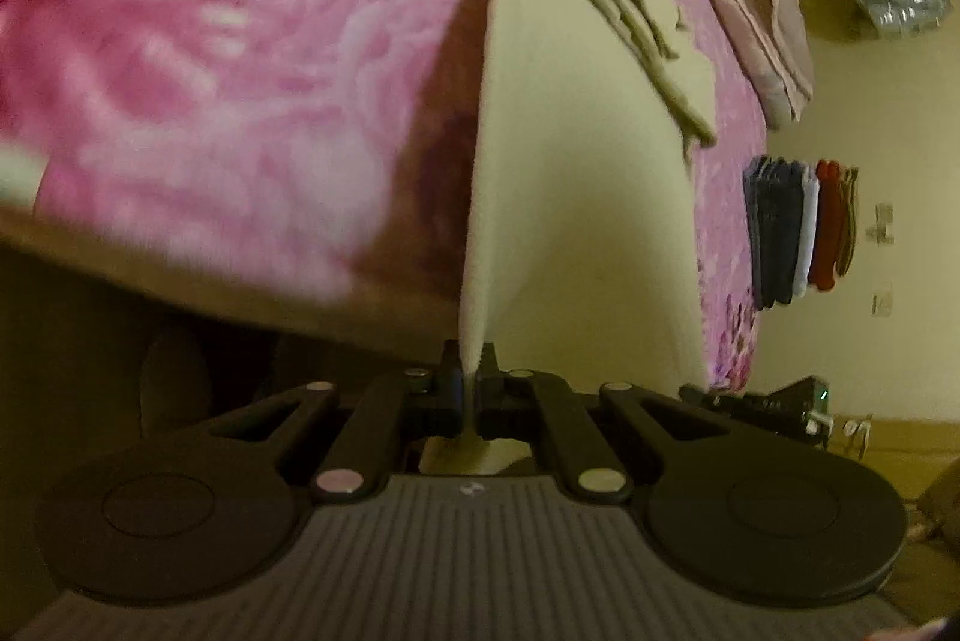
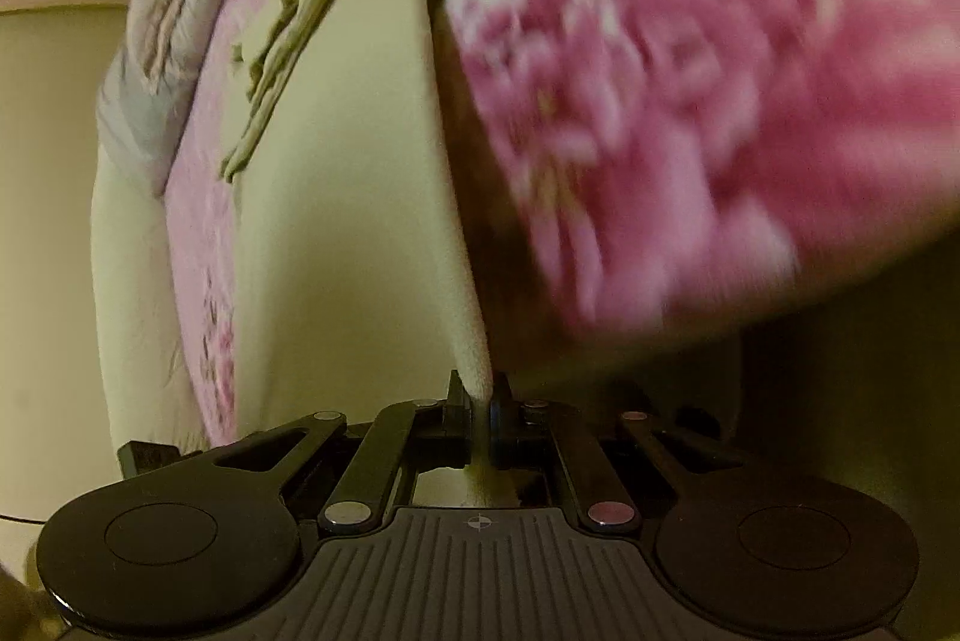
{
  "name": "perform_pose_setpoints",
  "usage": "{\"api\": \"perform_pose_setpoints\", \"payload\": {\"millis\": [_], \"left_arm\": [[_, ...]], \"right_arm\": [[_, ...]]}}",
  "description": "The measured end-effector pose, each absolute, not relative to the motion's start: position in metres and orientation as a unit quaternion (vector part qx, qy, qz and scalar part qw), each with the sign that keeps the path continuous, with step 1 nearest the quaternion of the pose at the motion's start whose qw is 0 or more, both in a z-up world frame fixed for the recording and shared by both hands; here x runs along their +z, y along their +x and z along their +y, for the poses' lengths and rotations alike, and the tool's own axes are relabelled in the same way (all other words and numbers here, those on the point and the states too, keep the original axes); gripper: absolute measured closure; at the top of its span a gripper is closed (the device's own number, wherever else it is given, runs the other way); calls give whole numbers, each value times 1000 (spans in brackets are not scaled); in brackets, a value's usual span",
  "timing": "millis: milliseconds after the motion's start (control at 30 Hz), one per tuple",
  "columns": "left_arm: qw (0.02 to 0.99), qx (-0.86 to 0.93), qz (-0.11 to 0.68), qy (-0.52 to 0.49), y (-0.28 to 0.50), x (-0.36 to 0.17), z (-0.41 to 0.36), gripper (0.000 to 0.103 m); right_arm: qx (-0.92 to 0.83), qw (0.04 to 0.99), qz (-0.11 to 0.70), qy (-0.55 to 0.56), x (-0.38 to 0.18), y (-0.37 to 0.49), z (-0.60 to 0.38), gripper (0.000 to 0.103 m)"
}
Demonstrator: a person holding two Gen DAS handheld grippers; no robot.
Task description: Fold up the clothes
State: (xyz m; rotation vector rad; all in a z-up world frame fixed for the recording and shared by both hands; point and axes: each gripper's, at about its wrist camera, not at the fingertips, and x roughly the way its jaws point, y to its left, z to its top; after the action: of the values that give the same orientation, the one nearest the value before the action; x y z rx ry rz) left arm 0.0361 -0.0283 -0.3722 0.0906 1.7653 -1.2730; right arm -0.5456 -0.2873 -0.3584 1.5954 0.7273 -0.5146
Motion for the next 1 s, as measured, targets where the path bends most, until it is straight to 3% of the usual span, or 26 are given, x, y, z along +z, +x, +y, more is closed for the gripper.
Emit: {"api": "perform_pose_setpoints", "payload": {"millis": [167, 300, 467, 567, 600, 633, 667, 700, 900, 1000], "left_arm": [[489, -542, 682, -29, 39, -325, -41, 102], [509, -584, 629, -73, 57, -293, -98, 102], [521, -597, 594, -136, 91, -294, -202, 101], [543, -576, 595, -140, 109, -318, -268, 98], [554, -561, 599, -139, 118, -328, -287, 96], [566, -544, 604, -138, 126, -338, -304, 89], [578, -521, 613, -136, 134, -348, -315, 78], [588, -502, 619, -133, 140, -356, -325, 77], [593, -520, 613, -58, 151, -361, -331, 76], [583, -550, 598, -10, 143, -360, -339, 76]], "right_arm": [[-203, 631, 273, 697, -328, -541, -308, 100], [-203, 677, 209, 676, -296, -521, -362, 99], [-217, 715, 140, 650, -279, -477, -447, 99], [-255, 701, 126, 654, -296, -442, -507, 99], [-275, 689, 128, 658, -306, -433, -524, 90], [-296, 676, 130, 662, -314, -424, -540, 62], [-325, 661, 131, 663, -322, -420, -552, 43], [-351, 654, 127, 658, -326, -419, -562, 26], [-385, 710, 178, 562, -319, -417, -566, 26], [-379, 741, 244, 498, -316, -400, -558, 55]]}}
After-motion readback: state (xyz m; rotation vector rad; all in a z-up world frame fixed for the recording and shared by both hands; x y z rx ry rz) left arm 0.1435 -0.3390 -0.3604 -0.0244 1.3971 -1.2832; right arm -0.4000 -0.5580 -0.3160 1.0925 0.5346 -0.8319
